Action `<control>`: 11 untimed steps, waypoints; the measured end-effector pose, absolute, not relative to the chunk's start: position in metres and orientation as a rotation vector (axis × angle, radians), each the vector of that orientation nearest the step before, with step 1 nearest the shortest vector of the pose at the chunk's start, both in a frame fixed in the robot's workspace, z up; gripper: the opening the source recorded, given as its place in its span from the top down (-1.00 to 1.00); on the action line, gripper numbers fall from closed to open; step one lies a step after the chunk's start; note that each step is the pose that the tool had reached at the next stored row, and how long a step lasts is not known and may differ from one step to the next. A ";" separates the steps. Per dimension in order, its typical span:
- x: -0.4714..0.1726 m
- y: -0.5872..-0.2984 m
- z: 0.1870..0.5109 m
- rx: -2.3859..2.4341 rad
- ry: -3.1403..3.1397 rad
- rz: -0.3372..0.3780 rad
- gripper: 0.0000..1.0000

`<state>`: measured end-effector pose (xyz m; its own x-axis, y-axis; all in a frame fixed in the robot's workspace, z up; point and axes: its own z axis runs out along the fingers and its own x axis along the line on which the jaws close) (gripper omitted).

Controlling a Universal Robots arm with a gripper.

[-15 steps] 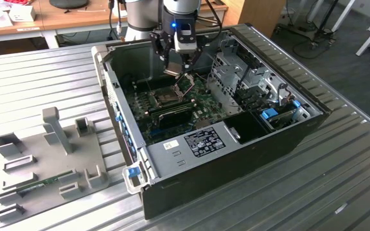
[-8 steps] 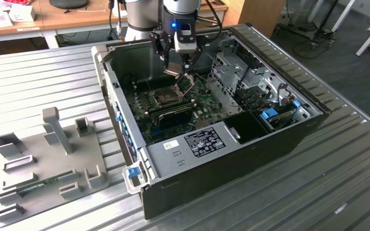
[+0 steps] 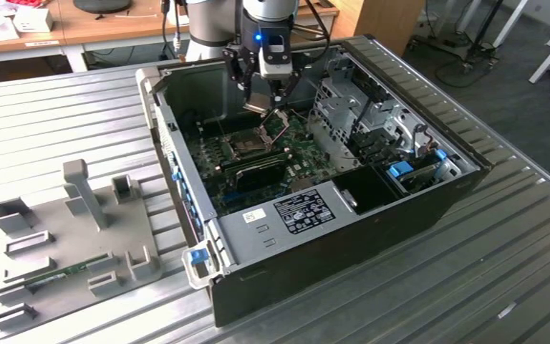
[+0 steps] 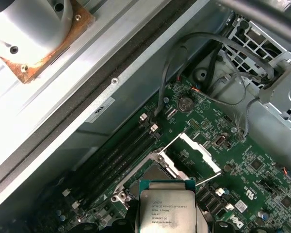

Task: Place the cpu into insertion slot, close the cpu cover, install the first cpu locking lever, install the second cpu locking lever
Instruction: 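Place the cpu into insertion slot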

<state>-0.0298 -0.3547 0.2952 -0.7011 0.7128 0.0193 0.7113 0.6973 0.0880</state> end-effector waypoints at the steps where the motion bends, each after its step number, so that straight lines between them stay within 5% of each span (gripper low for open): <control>1: -0.030 -0.355 0.295 1.213 2.877 0.139 -0.08; 11: -0.030 -0.355 0.295 1.325 2.823 0.137 -0.08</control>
